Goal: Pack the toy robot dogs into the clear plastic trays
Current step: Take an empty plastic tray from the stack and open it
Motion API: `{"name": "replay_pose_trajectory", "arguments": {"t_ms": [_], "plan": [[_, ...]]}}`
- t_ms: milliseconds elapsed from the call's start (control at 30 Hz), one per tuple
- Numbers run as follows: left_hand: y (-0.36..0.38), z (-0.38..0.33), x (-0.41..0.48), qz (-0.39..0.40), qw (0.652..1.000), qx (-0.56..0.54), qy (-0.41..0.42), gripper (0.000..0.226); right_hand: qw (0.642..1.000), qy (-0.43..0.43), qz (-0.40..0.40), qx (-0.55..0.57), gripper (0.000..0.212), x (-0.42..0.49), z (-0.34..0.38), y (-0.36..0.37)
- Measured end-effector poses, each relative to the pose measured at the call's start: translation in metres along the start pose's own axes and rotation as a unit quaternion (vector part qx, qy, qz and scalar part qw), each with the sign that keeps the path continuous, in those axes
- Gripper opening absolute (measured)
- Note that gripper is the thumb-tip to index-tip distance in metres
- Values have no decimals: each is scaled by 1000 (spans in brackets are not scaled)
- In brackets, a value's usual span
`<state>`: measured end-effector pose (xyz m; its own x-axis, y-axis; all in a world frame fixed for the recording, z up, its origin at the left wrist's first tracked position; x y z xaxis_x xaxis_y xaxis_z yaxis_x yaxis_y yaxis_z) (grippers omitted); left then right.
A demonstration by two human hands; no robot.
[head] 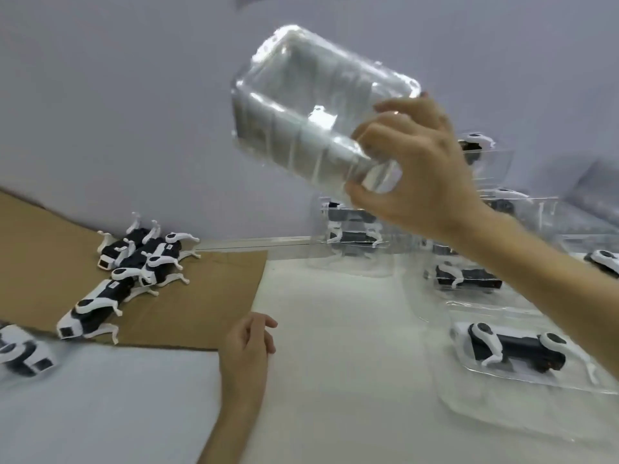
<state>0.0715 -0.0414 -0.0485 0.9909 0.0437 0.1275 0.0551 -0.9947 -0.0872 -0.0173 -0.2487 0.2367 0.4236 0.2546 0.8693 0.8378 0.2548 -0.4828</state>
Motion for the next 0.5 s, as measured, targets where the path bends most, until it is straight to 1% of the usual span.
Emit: {"name": "replay_pose_trajectory", "arguments": {"t_ms": [67, 200, 267, 333, 367, 433, 500], "plan": [[0, -2, -1, 0, 1000, -3, 2, 33, 997, -3, 63, 47, 15, -7, 27, 62], [0, -3, -1, 7, 1000, 22, 21, 31, 978, -14, 191, 86, 17, -34, 62, 170], [3, -3, 2, 13, 999, 42, 26, 29, 957, 7, 269, 106, 23, -52, 63, 213], [6, -3, 4, 15, 998, 50, 24, 28, 935, 49, 333, 115, 24, -69, 52, 245], [6, -1, 5, 11, 998, 51, 21, 28, 928, 77, 348, 109, 22, -76, 45, 256], [4, 1, 7, 3, 999, 45, 17, 26, 927, 123, 345, 80, 22, -82, 34, 268], [2, 2, 10, -5, 999, 31, 12, 21, 930, 144, 332, 67, 33, -83, 36, 277]]}}
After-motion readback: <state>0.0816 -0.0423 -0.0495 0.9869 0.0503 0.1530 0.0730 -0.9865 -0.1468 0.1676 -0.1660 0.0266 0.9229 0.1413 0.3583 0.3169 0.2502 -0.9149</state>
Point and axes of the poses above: each hand's wrist, its own x-axis towards the middle knuckle, its own y-axis out of the palm, z = x × y, the point moved 10 cm from there along x, towards the middle knuckle
